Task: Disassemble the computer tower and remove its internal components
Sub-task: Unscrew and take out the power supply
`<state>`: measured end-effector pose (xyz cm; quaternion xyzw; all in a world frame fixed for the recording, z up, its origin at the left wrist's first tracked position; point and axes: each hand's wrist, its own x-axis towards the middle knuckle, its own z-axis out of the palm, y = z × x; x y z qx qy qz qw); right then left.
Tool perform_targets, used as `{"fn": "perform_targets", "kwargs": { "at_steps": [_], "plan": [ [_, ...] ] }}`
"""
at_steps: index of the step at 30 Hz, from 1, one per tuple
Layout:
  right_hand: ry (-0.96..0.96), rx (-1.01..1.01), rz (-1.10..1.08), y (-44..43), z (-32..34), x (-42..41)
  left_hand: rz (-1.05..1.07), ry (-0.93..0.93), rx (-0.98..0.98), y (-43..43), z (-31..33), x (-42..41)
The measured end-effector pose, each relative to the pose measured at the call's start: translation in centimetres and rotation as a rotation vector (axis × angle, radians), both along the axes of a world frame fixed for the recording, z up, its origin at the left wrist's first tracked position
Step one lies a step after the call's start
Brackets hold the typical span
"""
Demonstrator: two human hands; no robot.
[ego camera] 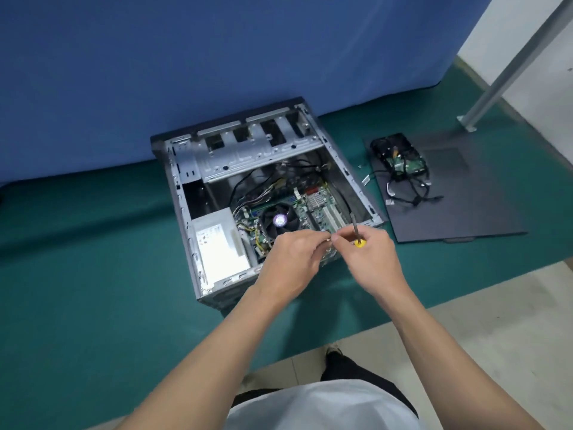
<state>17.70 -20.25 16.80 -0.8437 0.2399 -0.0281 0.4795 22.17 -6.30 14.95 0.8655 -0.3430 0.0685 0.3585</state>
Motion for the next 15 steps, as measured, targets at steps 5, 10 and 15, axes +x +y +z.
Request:
{"fn": "perform_targets", "kwargs": {
  "at_steps": [5,10,15],
  "plan": [
    [-0.038,-0.112,-0.029,-8.7,-0.3,5.5,0.339,0.127,0.115,-5.0,-1.5,3.8],
    [0.151,-0.248,0.073,-15.2,-5.2,13.9,0.576,0.319,0.443,-5.8,-3.7,5.2],
    [0.305,-0.390,0.169,-15.8,-10.1,20.9,0.652,0.430,0.522,-6.0,-3.9,5.9]
  ]
}}
